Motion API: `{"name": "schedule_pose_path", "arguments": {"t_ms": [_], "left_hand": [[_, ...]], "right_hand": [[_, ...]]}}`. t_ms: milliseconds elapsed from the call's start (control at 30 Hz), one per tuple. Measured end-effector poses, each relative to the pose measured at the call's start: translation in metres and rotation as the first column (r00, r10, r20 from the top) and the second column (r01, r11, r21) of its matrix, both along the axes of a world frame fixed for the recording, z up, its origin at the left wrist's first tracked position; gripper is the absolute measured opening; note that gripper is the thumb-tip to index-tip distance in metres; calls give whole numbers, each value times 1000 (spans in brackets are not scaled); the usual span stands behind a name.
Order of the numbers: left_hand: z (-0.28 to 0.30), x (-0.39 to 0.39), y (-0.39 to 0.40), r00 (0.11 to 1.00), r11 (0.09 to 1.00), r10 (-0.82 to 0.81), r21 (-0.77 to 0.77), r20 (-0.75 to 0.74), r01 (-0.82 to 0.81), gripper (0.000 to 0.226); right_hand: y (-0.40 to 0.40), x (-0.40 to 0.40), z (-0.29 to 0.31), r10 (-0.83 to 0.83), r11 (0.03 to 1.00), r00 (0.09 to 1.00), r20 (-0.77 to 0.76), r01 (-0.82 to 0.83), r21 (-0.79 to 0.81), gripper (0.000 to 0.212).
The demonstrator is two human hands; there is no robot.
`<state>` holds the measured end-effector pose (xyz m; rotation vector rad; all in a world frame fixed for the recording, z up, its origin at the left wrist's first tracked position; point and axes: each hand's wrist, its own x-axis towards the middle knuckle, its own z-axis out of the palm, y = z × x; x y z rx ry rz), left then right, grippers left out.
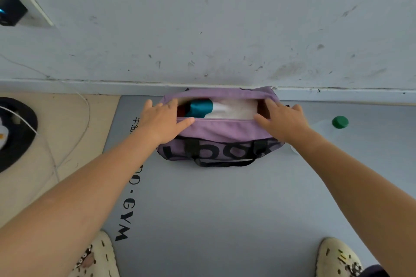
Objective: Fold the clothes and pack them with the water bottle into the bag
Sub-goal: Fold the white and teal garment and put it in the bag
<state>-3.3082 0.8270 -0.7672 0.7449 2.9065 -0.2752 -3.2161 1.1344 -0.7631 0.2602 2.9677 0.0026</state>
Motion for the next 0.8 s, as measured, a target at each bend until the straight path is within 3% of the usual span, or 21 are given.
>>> {"name": "schedule_pose_path", "arguments": {"t_ms": [100,200,300,367,400,467,533,600,633,700,733,800], "left_hand": [[1,-16,17,997,994,77,76,-8,-76,86],[-3,-25,26,998,991,70,118,1,-70,86],[-13,-16,42,975,971,-194,119,-107,207,80],[-23,-10,60,929,917,-363,147,-74,370,79],[-28,-10,68,928,916,-373,152,-18,371,79],[-40,-16,74,959,966,-247,113,139,233,81],[-49,-22,68,952,999,-34,-13,304,39,87],[-53,-22,58,922,992,93,-109,375,-56,87],[-54,-19,54,940,994,91,-93,329,-64,80],[-55,-12,53,997,994,24,105,72,-32,62],[-55,-9,54,1000,981,-4,194,-29,10,55],[-56,-6,59,994,954,-98,280,-50,108,58]], "right_hand": [[-6,-18,-3,-56,994,995,-83,48,-94,72],[-2,-29,-8,-70,989,990,-126,52,-137,78],[4,-27,-19,-36,989,996,-79,24,-144,77],[5,-27,-26,-29,996,997,-75,22,-92,70],[5,-26,-28,-17,999,996,-86,13,-45,61],[3,-25,-31,60,995,995,-75,-54,79,34],[-2,-27,-33,115,982,993,27,-117,150,27],[-5,-31,-37,63,995,996,58,-67,68,30],[-6,-34,-41,20,1000,999,31,-21,11,29],[-14,-42,-48,-82,991,996,-38,78,-112,33],[-20,-46,-51,-189,955,981,-33,176,-239,42],[-29,-56,-54,-421,733,901,106,406,-546,62]]}}
